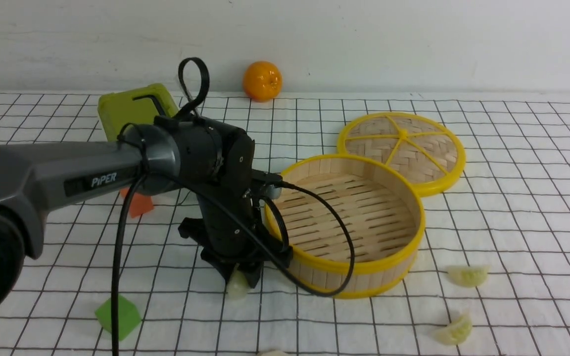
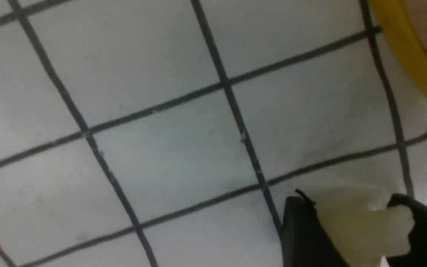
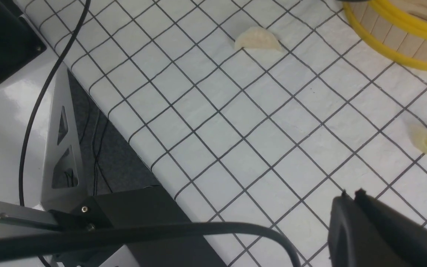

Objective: Put the dumplings into the steamer on the table with the white tablecloth.
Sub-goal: 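Place the dumpling into the bamboo steamer basket with the left gripper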

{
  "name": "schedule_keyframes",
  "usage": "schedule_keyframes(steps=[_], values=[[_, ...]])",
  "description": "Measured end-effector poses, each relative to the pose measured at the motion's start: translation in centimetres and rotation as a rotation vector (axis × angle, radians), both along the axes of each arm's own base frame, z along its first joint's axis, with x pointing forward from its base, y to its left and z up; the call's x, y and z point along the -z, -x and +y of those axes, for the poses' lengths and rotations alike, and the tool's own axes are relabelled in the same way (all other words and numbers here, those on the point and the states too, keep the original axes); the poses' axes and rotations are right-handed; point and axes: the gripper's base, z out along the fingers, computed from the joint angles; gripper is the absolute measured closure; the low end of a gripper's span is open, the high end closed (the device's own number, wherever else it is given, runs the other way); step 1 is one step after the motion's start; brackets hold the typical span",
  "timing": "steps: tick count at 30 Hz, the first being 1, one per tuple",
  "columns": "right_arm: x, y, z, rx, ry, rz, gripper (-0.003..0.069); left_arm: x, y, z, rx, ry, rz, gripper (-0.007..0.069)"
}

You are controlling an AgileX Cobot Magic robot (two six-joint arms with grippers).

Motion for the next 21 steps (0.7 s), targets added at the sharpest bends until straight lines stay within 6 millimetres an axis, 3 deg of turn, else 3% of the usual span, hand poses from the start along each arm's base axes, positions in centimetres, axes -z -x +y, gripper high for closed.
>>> schedule_keyframes(steps=[3, 7, 8, 11, 12, 16, 21], values=[[0.0, 0.0, 0.0, 0.000, 0.001, 0.000, 0.0648, -1.2, 0.1, 0.0, -0.003, 0.003, 0.005, 0.0358], [-0.2, -0.3, 0.0, 0.017, -0.014, -0.028, 0.0643, -10.9, 0.3, -2.5, 0.043, 0.109, -0.145, 0.0384], [-0.2, -0.3, 0.0, 0.018, -0.015, -0.030, 0.0643, -10.9, 0.3, -2.5, 0.043, 0.109, -0.145, 0.0384], [-0.3, -0.5, 0.0, 0.031, -0.027, -0.051, 0.0641, -14.8, 1.1, -5.9, 0.085, 0.193, -0.227, 0.0386], [-0.4, -0.6, 0.0, 0.035, -0.031, -0.059, 0.0639, -15.3, 1.1, -7.0, 0.087, 0.219, -0.243, 0.0387], [-0.4, -0.6, 0.0, 0.035, -0.031, -0.059, 0.0638, -14.9, -0.1, -9.9, 0.052, 0.294, -0.278, 0.0391], [-0.1, -0.2, -0.1, 0.016, 0.006, -0.023, 0.0630, -9.4, -4.2, -12.3, -0.051, 0.308, -0.340, 0.0397]])
